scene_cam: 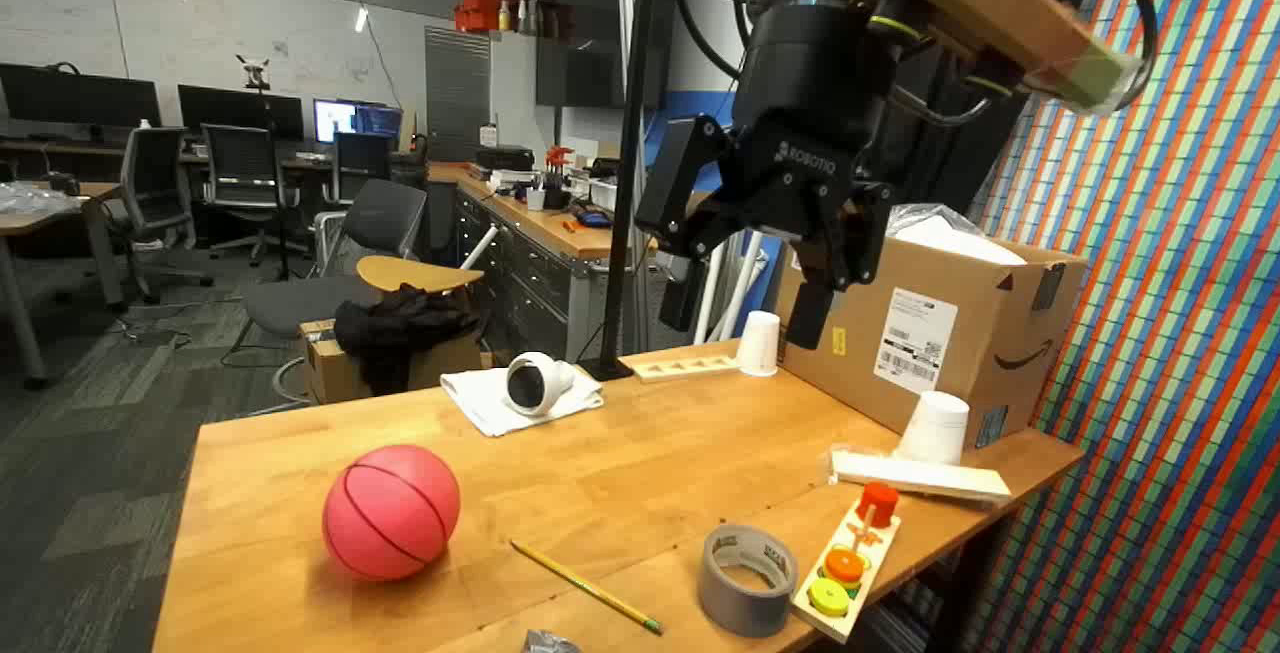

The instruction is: Move the ball to the right

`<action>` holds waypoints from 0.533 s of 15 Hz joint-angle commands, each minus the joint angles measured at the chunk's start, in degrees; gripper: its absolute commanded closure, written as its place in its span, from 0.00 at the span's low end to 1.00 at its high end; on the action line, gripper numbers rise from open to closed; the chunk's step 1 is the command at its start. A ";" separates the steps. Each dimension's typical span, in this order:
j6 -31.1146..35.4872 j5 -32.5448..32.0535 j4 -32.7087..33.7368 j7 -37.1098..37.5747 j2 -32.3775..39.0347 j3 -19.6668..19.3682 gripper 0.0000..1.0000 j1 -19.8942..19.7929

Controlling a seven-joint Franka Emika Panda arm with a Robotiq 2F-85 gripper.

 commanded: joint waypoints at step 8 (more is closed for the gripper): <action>-0.23 0.17 1.02 -0.17 -0.47 0.33 0.00 -0.46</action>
